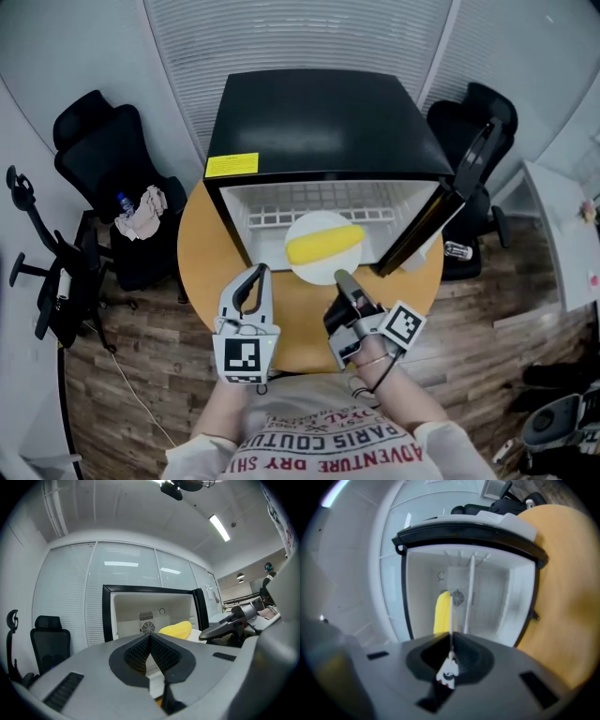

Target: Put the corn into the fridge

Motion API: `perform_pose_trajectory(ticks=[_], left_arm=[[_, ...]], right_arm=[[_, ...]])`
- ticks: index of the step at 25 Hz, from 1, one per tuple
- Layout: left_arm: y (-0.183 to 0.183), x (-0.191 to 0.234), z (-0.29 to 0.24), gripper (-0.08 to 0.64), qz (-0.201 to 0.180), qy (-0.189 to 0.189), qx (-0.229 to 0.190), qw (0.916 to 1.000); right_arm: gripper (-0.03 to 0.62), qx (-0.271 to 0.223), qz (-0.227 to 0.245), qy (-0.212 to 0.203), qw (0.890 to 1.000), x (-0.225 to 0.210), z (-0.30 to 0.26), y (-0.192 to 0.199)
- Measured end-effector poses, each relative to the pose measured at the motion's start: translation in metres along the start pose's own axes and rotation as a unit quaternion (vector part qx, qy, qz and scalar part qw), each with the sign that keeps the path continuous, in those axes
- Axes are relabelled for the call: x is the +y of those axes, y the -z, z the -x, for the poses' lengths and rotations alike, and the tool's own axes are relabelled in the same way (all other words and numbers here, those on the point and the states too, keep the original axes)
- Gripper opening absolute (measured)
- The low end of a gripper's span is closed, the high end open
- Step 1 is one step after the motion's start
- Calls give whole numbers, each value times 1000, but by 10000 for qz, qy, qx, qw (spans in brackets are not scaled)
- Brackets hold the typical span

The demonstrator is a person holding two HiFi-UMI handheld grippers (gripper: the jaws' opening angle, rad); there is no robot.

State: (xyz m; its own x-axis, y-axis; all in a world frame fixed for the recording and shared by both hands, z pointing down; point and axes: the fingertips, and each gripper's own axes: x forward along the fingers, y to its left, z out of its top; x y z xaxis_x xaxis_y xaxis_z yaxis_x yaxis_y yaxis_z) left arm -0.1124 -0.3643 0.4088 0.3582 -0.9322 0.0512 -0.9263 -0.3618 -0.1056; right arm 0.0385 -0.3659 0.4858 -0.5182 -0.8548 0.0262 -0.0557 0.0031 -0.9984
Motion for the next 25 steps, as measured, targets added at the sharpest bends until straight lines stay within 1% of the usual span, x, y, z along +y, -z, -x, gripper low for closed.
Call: perform_pose_trajectory(ticks=[4, 6, 9, 14, 19, 22, 25], left_arm=[[5, 17, -16, 28, 47, 8, -3, 10000], [9, 23, -23, 28, 136, 13, 32, 9999], [13, 29, -32, 28, 96, 56, 33, 9999], [19, 32, -43, 28, 289, 120, 95, 9995], [21, 36, -51, 28, 146, 213, 61, 9996], [23, 36, -55, 28, 218, 238, 60, 9995], [26, 36, -57, 28, 194, 267, 77, 9994]], right_arm=[[40, -66, 19, 29, 10000, -1, -25, -6], [40, -102, 24, 88, 9999, -4, -34, -10], [40, -189, 32, 198, 9996, -10, -44, -18], [41, -386, 64, 338, 9987, -19, -54, -32], [41, -560, -108, 410, 9975, -27, -65, -40], [43, -644, -189, 469, 9966, -33, -69, -44], [44, -703, -254, 482, 9960, -36, -73, -47]])
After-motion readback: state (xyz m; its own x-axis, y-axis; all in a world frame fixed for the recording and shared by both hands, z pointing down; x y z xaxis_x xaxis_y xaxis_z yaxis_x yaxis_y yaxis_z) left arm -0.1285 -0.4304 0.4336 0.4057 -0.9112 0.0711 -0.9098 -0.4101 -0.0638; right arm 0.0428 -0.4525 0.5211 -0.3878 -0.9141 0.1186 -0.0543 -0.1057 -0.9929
